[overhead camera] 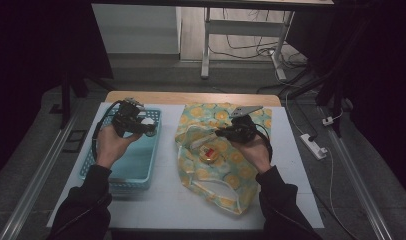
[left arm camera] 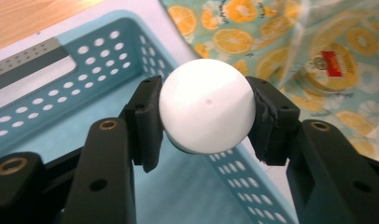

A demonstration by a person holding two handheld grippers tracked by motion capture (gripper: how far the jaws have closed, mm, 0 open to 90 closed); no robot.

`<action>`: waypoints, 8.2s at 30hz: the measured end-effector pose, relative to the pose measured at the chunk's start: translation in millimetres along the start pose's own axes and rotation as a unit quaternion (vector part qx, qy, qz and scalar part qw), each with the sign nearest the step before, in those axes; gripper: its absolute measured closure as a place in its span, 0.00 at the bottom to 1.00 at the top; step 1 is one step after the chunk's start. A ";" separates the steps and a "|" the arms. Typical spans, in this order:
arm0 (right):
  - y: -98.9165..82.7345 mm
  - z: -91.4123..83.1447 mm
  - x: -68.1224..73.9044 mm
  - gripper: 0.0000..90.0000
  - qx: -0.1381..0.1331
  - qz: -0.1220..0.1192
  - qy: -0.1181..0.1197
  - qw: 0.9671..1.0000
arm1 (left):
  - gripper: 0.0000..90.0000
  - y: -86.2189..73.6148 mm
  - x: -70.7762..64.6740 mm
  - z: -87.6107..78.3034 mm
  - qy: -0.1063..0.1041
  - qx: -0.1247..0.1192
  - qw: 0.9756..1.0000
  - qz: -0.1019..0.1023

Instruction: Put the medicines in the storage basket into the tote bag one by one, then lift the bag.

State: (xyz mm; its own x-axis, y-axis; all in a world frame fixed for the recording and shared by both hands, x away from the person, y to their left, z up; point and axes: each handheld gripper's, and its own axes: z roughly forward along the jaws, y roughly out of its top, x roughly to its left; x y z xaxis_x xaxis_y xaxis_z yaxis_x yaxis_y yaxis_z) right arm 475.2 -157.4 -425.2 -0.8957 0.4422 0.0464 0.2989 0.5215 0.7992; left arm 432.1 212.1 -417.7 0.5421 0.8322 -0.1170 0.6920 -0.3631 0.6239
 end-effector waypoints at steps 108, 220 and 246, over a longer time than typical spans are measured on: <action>-1.5 -1.4 -2.4 1.00 -0.005 0.001 -0.011 1.000 | 0.39 61.1 -126.8 130.0 -0.121 0.021 0.988 0.098; -3.6 4.6 0.8 1.00 0.013 0.000 0.000 1.000 | 0.92 -33.8 -146.0 130.7 -0.113 0.064 0.980 0.151; -0.3 -1.3 1.9 1.00 0.007 -0.002 0.004 1.000 | 0.99 -13.4 -165.8 109.5 -0.114 0.062 0.984 0.120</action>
State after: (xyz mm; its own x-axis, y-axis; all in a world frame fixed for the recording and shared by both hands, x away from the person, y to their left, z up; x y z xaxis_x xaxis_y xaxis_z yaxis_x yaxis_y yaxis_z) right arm 472.9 -157.6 -424.5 -0.8996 0.4340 0.0478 0.2996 0.5339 0.7907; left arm 385.2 33.1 -491.3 0.7804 0.6053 -0.1568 0.5759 -0.5981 0.5573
